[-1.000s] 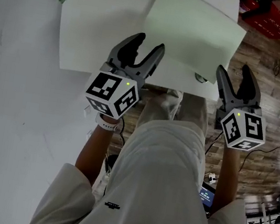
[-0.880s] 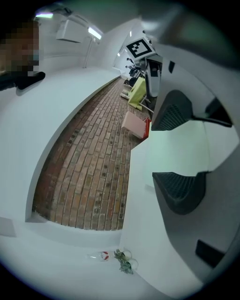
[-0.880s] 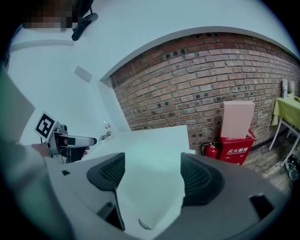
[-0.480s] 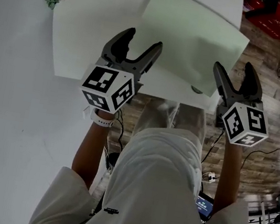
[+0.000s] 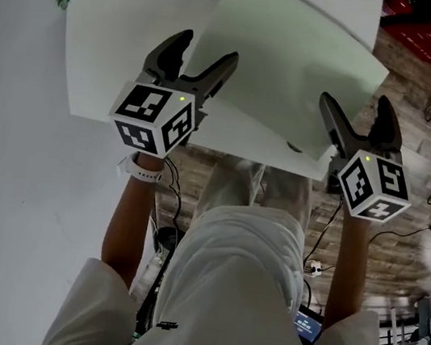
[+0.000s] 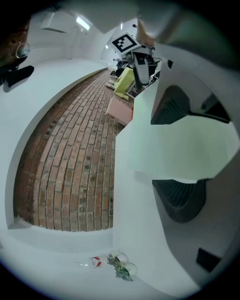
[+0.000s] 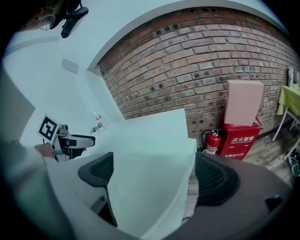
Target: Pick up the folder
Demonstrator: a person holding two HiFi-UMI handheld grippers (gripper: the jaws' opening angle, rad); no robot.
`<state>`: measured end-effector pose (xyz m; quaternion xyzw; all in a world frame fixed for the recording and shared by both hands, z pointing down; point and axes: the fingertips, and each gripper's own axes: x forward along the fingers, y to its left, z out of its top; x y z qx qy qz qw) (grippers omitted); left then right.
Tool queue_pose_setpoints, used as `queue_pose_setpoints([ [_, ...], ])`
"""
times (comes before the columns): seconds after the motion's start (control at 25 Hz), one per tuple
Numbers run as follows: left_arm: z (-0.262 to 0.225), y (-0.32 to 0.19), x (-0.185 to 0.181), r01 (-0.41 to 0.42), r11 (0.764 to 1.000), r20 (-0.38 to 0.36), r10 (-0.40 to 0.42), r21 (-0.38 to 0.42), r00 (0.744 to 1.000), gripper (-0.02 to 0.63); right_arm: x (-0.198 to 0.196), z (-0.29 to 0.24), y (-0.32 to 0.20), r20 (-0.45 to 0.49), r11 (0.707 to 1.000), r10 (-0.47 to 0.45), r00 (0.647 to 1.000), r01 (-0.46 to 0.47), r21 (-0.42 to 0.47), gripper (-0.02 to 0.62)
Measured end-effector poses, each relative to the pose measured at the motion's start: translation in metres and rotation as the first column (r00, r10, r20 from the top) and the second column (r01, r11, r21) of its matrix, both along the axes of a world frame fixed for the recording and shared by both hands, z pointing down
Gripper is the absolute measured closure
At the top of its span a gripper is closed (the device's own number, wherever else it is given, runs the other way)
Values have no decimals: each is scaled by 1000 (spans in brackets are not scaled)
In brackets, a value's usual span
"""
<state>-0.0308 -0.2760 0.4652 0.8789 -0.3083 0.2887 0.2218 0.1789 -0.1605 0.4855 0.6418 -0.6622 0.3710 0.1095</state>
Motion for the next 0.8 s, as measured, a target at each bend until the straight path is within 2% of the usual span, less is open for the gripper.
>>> queue_pose_setpoints([
  [0.2, 17, -10, -2, 3, 1000, 16, -3, -17, 1000, 250, 1, 18, -4, 32, 1000, -4, 999, 5, -25, 37],
  [0.44, 43, -12, -1, -17, 996, 22, 19, -84, 1000, 233, 1, 37, -10, 67, 999, -6, 998, 9, -53, 5],
  [0.8, 57, -14, 0, -43, 988, 7, 44, -149, 999, 225, -2, 53, -20, 91, 996, -11, 996, 19, -87, 5],
])
